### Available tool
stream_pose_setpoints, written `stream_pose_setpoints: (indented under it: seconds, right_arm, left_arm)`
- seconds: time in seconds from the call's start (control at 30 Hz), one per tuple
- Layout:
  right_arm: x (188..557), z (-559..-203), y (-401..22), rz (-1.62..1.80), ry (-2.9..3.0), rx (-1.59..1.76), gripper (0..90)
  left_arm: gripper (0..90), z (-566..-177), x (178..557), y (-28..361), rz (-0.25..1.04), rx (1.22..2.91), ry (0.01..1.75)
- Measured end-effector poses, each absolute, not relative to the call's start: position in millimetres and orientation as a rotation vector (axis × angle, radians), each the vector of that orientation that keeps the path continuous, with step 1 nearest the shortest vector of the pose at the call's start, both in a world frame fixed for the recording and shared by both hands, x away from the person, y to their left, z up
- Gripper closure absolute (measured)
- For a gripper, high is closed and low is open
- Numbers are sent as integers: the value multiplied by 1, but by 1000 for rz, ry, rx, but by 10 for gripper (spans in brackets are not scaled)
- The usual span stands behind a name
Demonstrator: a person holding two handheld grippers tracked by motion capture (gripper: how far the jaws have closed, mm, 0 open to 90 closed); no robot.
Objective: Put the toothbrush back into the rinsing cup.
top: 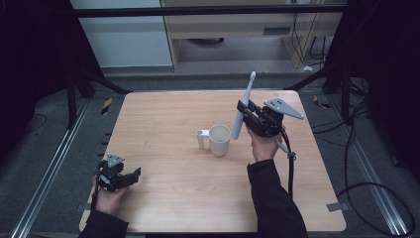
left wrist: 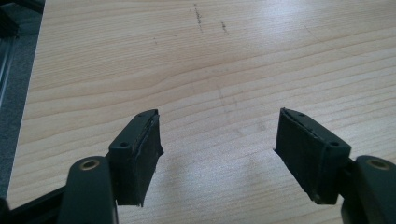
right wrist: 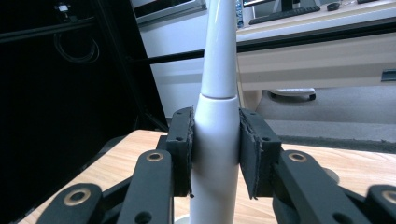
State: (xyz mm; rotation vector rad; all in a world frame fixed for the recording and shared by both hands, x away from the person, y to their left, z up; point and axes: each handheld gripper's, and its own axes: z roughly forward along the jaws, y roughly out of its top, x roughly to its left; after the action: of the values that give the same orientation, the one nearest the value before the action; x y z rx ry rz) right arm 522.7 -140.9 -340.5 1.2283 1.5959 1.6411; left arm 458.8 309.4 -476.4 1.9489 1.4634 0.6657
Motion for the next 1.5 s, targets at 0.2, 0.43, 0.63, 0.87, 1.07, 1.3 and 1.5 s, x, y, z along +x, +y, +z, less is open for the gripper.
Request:
stream_pose_setpoints:
  seconds: [0.2, 0.43, 0.63, 0.87, 1.07, 1.3, 1.5]
  right_arm:
    - [532, -340, -131, 1660, 1589, 1231, 677]
    - [549, -352, -116, 1656, 1612, 1253, 677]
    - [560, -364, -105, 1624, 1655, 1276, 677]
    - [567, -378, -95, 1571, 1708, 1302, 676]
    - [570, -390, -89, 1505, 1767, 1318, 676]
    - [573, -399, -80, 1432, 1841, 1329, 675]
    - [576, -407, -75, 1357, 1918, 1346, 674]
  left_arm:
    - [300, -475, 458, 309, 673, 1944, 1455]
    - [301, -475, 458, 309, 672, 1942, 1454]
    - [301, -476, 458, 309, 672, 1947, 1453]
    - [301, -475, 458, 309, 676, 1947, 1452]
    - [301, -475, 458, 309, 677, 1950, 1451]
    - [301, -475, 458, 309, 677, 1947, 1450]
    - [300, -475, 458, 309, 677, 1950, 1450]
